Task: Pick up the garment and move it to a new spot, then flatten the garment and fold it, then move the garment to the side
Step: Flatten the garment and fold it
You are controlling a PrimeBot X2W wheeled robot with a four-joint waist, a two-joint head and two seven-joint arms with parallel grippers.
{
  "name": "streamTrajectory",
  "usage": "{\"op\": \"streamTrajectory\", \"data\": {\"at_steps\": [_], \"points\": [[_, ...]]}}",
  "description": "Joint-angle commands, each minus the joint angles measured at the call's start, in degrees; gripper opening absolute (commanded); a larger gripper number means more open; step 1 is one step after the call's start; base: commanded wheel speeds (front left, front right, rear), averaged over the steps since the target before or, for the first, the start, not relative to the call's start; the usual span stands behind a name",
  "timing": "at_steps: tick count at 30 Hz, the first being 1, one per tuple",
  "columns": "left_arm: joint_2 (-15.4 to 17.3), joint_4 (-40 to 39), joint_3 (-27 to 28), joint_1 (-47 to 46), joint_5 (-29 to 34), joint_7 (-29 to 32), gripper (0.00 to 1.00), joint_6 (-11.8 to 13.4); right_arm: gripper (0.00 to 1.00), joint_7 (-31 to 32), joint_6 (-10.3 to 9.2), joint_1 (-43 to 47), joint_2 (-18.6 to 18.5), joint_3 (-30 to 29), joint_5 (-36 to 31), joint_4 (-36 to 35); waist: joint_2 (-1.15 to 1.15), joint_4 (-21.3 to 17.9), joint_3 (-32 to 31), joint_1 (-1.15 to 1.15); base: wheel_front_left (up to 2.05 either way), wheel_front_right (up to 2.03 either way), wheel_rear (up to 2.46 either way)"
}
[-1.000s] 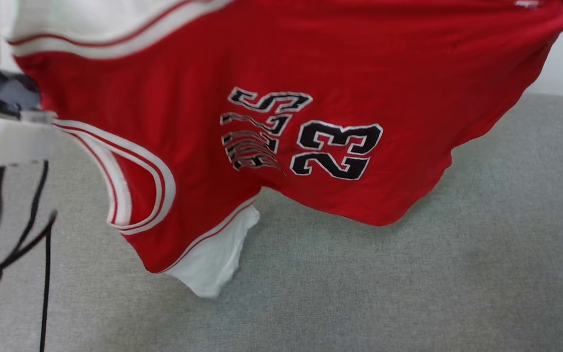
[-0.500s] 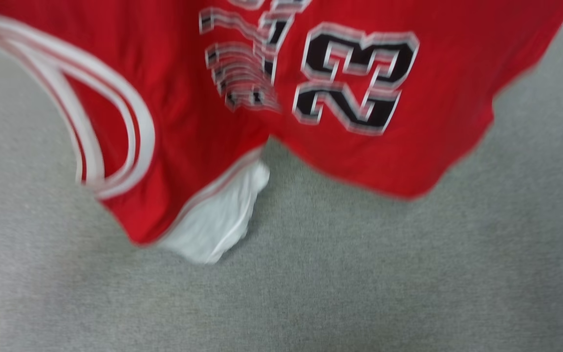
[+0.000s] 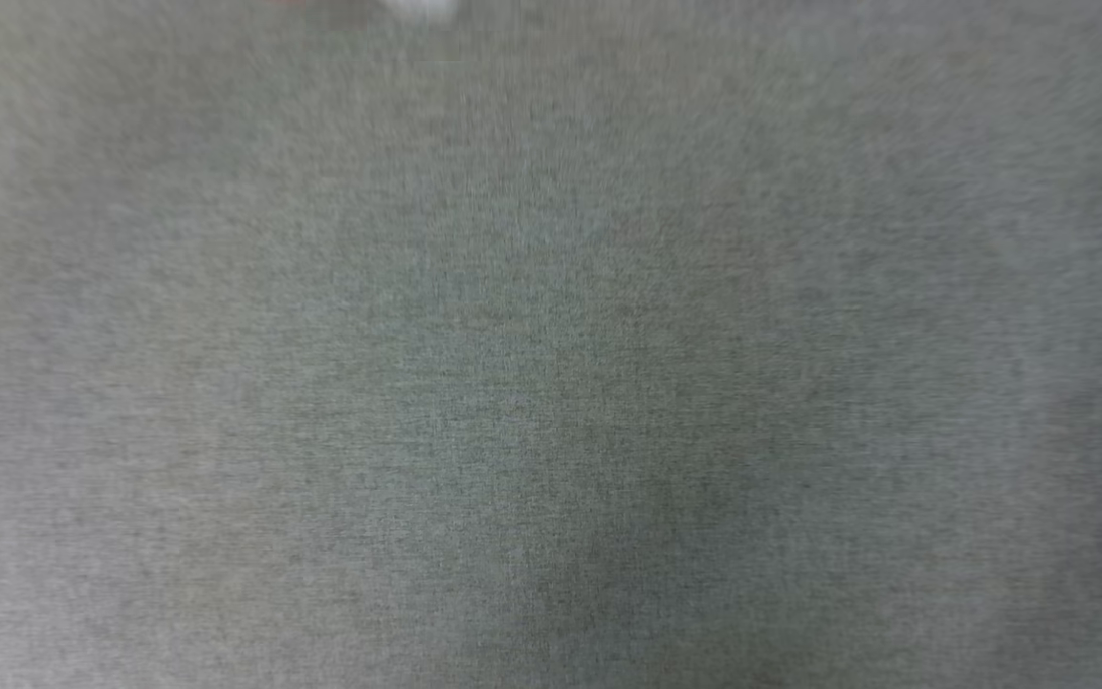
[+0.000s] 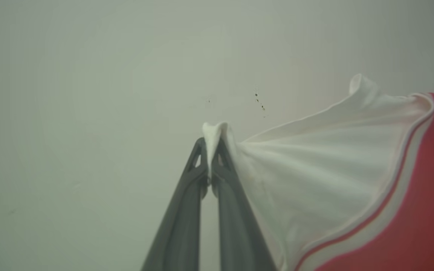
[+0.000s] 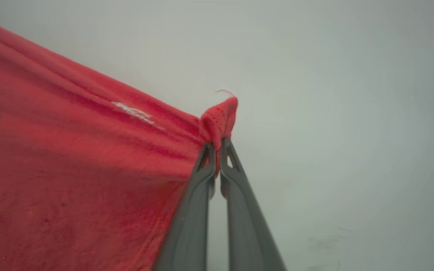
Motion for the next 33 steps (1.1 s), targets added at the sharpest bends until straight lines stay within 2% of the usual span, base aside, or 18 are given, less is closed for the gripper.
{"op": "streamTrajectory", "data": {"at_steps": [1,7,13,17,23,29,33], "points": [[-0.3,2.66,0.02,-2.9,1.0,-0.66,0.0,-0.19,0.0,-1.05,-0.15,-1.93,0.02,-0.36,-1.31,2.04,0.0,0.31,3.29,-0.02,0.0,0.0,0.0],[-5.48,18.17,-3.39,-17.11,7.3,-6.24,0.0,-2.62,0.0,-9.24,-0.16,-12.16,2.83,-1.88,-8.02,14.07,0.0,0.52,7.15,-0.02,0.0,0.0,0.0],[-9.48,29.23,-5.83,-21.12,9.37,-12.87,0.0,-3.45,0.0,-16.11,-0.15,-16.16,6.95,-5.26,-13.7,21.79,0.0,1.37,9.32,-0.02,0.0,0.0,0.0],[-11.71,34.08,-6.65,-16.64,8.21,-16.9,0.0,-3.72,0.0,-19.55,-0.15,-15.15,8.64,-5.56,-16.25,26.46,0.0,1.92,9.83,-0.02,0.0,0.0,0.0],[-15.37,36.53,-6.4,-7.25,5.51,-20.0,0.0,-3.67,0.0,-24.18,-0.14,-11.48,10.13,-6.83,-18.34,31.65,0.0,2.91,9.17,-0.02,0.0,0.0,0.0],[-18.35,33.16,-6.24,5.19,3.94,-20.54,0.0,-3.99,0.0,-29.02,-0.13,-3.93,11.72,-7.58,-18.58,35.73,0.0,3.73,5.72,-0.02,0.0,0.0,0.0],[-19.14,27.59,-5.15,16.77,3.05,-20.57,0.0,-2.95,0.0,-31.55,-0.13,2.22,12.6,-7.05,-17.11,38.15,0.0,3.99,1.52,-0.02,0.0,0.0,0.0]]}}
